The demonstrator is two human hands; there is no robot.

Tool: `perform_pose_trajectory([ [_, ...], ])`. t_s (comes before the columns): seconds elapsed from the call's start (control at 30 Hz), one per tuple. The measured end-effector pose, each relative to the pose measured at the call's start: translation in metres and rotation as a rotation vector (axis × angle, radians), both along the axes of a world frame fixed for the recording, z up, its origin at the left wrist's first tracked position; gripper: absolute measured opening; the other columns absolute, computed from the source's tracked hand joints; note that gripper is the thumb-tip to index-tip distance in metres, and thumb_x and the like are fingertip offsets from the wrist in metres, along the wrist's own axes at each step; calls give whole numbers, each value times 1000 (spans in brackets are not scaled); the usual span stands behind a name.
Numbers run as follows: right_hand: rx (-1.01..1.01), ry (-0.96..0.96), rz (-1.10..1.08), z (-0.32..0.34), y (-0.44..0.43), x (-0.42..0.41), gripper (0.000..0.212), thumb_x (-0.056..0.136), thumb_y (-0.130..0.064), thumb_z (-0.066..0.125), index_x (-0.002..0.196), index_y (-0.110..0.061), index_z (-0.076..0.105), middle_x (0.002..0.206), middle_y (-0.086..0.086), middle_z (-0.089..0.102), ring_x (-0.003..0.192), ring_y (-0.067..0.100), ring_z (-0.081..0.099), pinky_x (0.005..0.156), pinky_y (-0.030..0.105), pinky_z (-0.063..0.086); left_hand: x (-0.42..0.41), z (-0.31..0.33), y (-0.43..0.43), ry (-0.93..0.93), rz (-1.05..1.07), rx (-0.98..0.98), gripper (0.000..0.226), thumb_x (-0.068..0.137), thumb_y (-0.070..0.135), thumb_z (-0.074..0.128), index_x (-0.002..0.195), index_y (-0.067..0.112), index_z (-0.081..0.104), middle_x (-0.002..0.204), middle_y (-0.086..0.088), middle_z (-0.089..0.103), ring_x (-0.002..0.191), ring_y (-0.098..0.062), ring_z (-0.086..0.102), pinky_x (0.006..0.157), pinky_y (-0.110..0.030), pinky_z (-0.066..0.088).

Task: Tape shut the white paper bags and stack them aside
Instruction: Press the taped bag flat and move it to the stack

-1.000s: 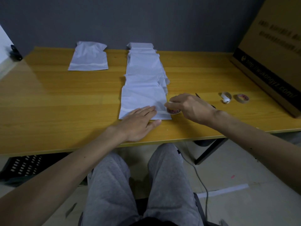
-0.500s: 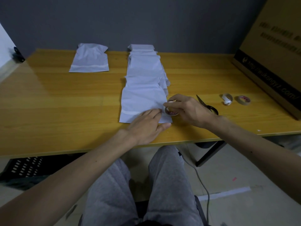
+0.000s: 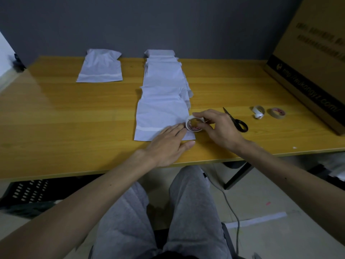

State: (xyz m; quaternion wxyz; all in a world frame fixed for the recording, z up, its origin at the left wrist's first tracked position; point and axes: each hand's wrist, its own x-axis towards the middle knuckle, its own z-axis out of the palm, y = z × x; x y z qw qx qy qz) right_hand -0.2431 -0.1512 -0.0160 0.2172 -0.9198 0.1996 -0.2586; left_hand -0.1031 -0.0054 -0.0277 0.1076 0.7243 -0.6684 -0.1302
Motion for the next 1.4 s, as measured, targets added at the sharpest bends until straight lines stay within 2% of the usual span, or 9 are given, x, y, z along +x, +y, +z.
perform_pose_trajectory([
  [0.1, 27, -25, -14, -3, -1, -4, 31, 91, -12, 64, 122, -17, 65, 100, -8, 63, 89, 0, 55, 82, 7, 42, 3, -3, -1, -7, -16, 57, 68, 99, 54, 17, 154, 18, 2, 162, 3, 1, 148, -7, -3, 120, -28, -3],
  [0.23, 13, -43, -6, -4, 0, -6, 33, 90, -8, 64, 122, -13, 65, 110, 1, 69, 94, -1, 57, 84, 3, 39, 4, -3, -2, -56, -40, 116, 69, 97, 57, 12, 153, 21, -6, 161, 4, -9, 147, -8, -11, 120, -30, -6],
  [0.4, -95, -12, 89, -2, -4, -5, 35, 91, 0, 59, 125, -7, 63, 110, 8, 69, 98, 14, 63, 88, 7, 42, 6, 0, -4, -39, -46, 135, 79, 87, 66, 4, 153, 25, -7, 162, 5, -8, 147, -8, -9, 121, -32, -3],
  [0.47, -145, 3, 113, -3, -6, -5, 35, 92, 2, 57, 126, -5, 62, 113, 11, 68, 100, 18, 63, 89, 8, 41, 6, -1, -4, -53, -49, 134, 77, 89, 65, 5, 154, 25, -6, 162, 6, -8, 147, -8, -9, 121, -32, -3],
  [0.8, -240, 32, 113, -8, -10, -11, 33, 96, 1, 52, 127, -6, 60, 119, 15, 64, 106, 28, 63, 88, 37, 52, 6, -2, -5, -60, -41, 125, 69, 96, 59, 9, 154, 24, -3, 162, 8, -6, 147, -5, -9, 120, -33, -3],
  [0.9, -249, 55, 118, -8, -11, -14, 34, 96, 0, 50, 129, -7, 59, 120, 14, 63, 107, 28, 62, 86, 40, 53, 7, -4, -5, -64, -39, 123, 69, 96, 59, 9, 154, 23, -2, 161, 8, -7, 146, -4, -10, 120, -32, -4],
  [1.2, -255, 80, 103, -5, -15, -20, 35, 97, 1, 49, 130, -7, 59, 122, 16, 62, 109, 30, 62, 89, 40, 52, 7, -3, -5, -72, -43, 131, 67, 97, 57, 9, 154, 22, -1, 161, 10, -8, 146, -2, -12, 120, -30, -6],
  [1.4, -223, 55, 105, -3, -14, -19, 37, 93, 6, 54, 126, -6, 61, 120, 14, 65, 107, 27, 63, 91, 26, 48, 4, 0, -4, -108, -26, 130, 69, 97, 59, 10, 155, 22, 2, 161, 9, -7, 146, -4, -10, 120, -32, -3],
])
